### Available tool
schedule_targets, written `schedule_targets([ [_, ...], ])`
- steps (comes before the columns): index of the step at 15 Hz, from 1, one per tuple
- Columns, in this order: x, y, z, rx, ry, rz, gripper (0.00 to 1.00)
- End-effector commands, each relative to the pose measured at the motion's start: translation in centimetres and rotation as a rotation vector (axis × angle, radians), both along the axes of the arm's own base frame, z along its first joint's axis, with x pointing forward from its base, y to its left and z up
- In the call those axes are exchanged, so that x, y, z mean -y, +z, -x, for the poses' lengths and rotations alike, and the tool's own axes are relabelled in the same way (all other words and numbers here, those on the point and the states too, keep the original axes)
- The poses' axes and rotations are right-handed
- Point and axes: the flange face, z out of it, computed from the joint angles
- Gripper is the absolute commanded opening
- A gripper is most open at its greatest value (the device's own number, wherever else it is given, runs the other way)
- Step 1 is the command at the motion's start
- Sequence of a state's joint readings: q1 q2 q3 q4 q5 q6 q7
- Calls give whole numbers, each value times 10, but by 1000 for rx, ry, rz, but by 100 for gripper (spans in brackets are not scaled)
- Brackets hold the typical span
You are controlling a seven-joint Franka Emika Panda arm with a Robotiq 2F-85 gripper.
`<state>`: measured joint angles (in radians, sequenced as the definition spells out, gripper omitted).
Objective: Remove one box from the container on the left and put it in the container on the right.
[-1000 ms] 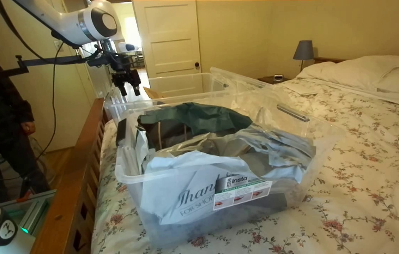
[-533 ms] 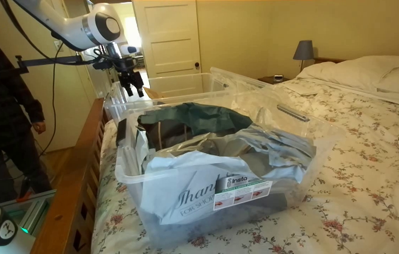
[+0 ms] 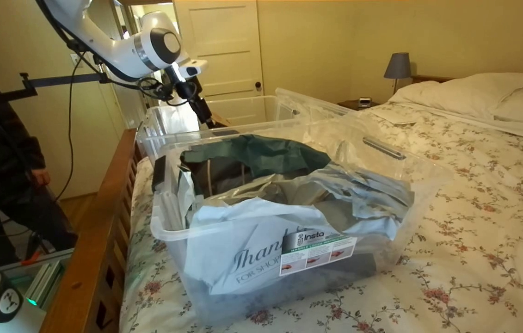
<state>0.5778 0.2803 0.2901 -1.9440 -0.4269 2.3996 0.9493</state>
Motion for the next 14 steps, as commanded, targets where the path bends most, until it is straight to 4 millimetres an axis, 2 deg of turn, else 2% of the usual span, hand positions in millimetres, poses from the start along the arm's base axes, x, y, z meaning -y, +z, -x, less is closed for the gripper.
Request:
schedule_targets([
  [1, -8, 41, -43, 176, -9, -89, 100],
  [3, -14, 37, -77, 206, 31, -105, 100],
  [5, -21, 10, -108, 190, 65, -78, 100],
  [9, -37, -49, -140, 133, 149, 26, 100],
  [11, -48, -70, -150, 143, 184, 56, 100],
  [12, -53, -76, -154, 147, 188, 69, 100],
  [14, -64, -63, -162, 181, 164, 85, 100],
])
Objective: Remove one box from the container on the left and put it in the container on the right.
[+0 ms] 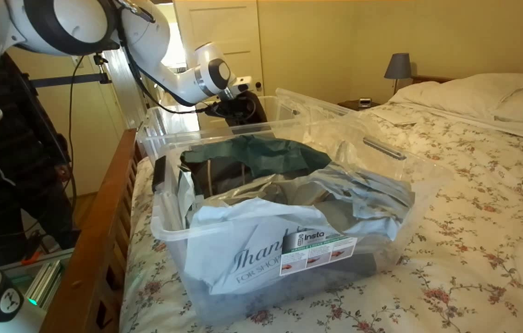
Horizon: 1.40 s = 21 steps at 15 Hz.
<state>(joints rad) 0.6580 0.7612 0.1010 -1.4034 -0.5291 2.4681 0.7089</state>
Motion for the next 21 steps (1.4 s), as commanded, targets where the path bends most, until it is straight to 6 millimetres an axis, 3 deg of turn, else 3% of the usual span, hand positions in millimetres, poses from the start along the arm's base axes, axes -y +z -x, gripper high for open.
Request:
schedule_targets([
  [1, -30, 26, -17, 50, -15, 45, 100],
  [3, -27, 56, -22, 44, -110, 109, 100],
  [6, 5, 93, -27, -24, -235, 230, 100],
  [8, 25, 108, -34, -98, -321, 281, 100],
  [12, 43, 78, -53, -258, -464, 193, 100],
  [16, 40, 32, -44, -455, -525, 157, 100],
  [18, 27, 25, -39, -439, -535, 146, 100],
  [21, 4, 37, -26, -458, -487, 92, 100],
])
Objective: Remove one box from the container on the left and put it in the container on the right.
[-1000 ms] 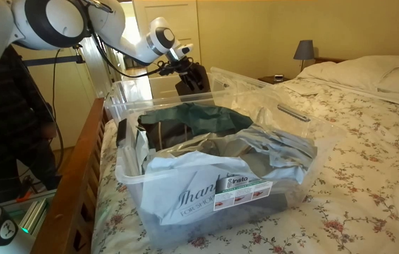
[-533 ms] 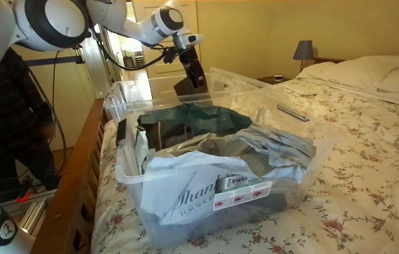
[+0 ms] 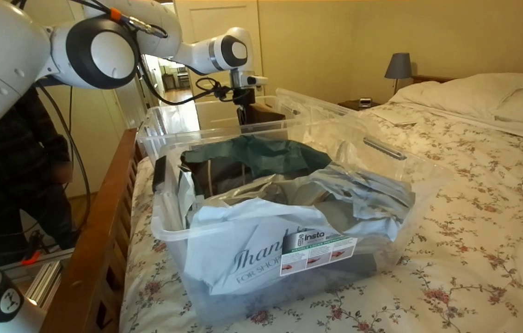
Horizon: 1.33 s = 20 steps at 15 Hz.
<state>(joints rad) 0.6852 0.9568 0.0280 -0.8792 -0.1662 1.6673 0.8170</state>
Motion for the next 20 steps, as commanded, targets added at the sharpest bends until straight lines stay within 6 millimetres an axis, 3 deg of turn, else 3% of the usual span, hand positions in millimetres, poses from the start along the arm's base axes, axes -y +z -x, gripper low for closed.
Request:
schedule_targets([
  [1, -28, 17, 13, -36, -3, -112, 100],
  [3, -30, 20, 15, -98, -19, -188, 100],
  [5, -16, 17, 4, -136, -54, -241, 100],
  [10, 15, 0, -38, -93, 23, -424, 100],
  [13, 19, -1, -52, 10, 92, -455, 100],
  [15, 16, -3, -53, 79, 154, -405, 100],
  [20, 35, -3, -22, -153, 76, -240, 100],
])
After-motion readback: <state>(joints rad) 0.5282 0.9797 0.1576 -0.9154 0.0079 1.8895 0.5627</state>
